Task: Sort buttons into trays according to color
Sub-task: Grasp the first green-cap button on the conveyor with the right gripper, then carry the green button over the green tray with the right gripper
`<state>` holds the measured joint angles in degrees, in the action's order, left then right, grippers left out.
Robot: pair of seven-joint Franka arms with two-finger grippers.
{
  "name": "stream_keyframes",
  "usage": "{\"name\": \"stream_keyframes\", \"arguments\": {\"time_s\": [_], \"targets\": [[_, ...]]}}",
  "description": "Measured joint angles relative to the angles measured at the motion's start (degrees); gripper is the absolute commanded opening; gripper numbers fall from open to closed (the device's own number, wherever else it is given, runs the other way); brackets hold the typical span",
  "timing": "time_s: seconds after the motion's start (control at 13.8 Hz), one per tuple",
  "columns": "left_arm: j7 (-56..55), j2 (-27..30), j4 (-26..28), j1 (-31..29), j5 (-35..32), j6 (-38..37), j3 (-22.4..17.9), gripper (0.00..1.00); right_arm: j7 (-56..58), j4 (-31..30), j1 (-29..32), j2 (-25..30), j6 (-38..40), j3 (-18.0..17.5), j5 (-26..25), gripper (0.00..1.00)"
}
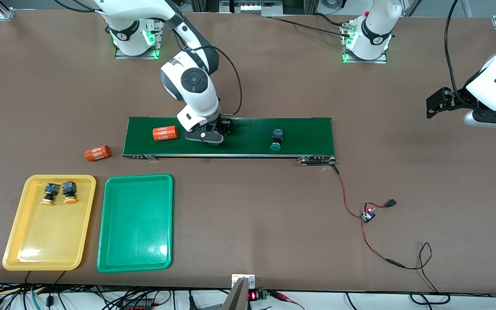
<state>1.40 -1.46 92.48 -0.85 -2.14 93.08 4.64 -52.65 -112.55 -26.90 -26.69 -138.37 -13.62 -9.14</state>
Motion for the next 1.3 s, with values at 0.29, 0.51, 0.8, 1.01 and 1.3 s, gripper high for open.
{"name": "stream_keyframes", "arguments": {"time_s": [0.29,0.51,0.8,1.01,1.3], "targets": [[0.00,-0.02,-0.02,0.01,0.00,0.00,0.01,1.00,0.00,0.48,0.86,-0.14,-0.05,0.50,-0.25,0.02],[0.00,-0.02,-0.03,0.01,0.00,0.00,0.02,1.00,0.79,2.32,2.05,0.68,1.79,0.90,-0.46,0.04],[0.00,-0.04,-0.09,0.04,0.00,0.00,0.04,1.00,11.85,9.54,4.11,2.41,11.33,3.72,-0.48,0.04],[0.00,-0.08,-0.11,0.04,0.00,0.00,0.04,1.00,23.29,13.59,10.37,2.54,13.99,4.57,0.56,0.04],[0.00,-0.13,-0.14,0.05,0.00,0.00,0.04,1.00,38.00,16.31,18.61,1.96,14.02,4.74,1.40,0.05]]}}
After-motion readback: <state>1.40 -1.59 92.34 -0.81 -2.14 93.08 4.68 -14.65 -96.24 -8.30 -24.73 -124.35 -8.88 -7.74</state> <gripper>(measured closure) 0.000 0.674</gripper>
